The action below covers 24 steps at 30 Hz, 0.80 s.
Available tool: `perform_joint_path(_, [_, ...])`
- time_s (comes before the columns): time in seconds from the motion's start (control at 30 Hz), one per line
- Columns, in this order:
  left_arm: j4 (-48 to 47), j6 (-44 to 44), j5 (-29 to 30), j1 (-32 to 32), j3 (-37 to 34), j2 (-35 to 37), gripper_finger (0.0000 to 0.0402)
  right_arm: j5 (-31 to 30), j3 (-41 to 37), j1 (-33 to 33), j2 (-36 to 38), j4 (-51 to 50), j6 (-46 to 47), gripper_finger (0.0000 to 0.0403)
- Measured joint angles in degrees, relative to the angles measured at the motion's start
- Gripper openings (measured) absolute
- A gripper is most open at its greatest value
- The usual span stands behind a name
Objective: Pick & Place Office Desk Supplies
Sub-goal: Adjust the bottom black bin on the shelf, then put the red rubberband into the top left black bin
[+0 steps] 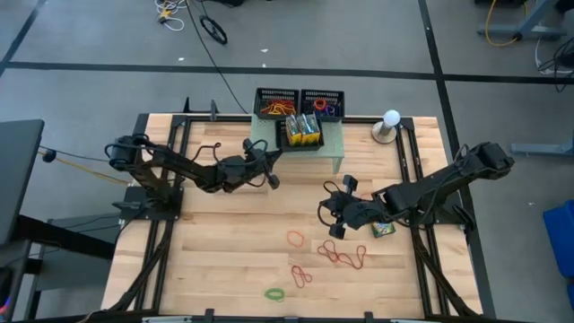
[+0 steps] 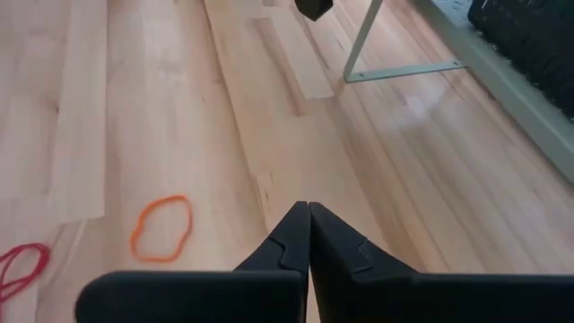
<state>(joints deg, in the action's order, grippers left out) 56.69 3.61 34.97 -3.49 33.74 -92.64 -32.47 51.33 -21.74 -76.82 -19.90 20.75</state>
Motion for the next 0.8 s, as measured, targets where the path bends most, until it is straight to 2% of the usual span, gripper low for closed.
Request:
perform_joint_path(0.1, [-0.56,2.66,0.26,0.97,0.0,0.02,0.0008,0.11,0.0,-0.34,0.0,-0.47,0.48,0.0009])
perform_joint_path(0.2, [-5.06,3.54,0.05,4.03,0.0,0.49,0.0008,1.41,0.0,-1.3,0.0,-1.16,1.51,0.0011])
perform_joint_path(0.33, [-11.35,3.74,0.21,9.86,-0.07,0.52,0.0008,3.05,0.0,-3.71,0.0,-1.85,4.3,0.0008])
perform_joint_path(0.5, [-13.23,3.68,0.98,17.91,-0.07,0.52,0.0008,3.55,0.01,-7.9,-0.33,-2.47,11.39,0.0018])
perform_joint_path(0.6, [-13.08,3.41,0.94,22.38,-0.07,0.33,0.0008,3.87,0.02,-11.45,-3.72,-2.72,16.28,0.004])
perform_joint_path(0.8, [-8.15,3.25,0.46,27.76,-0.04,-4.31,0.0008,7.2,0.0,-16.52,-17.0,-2.28,30.6,0.0104])
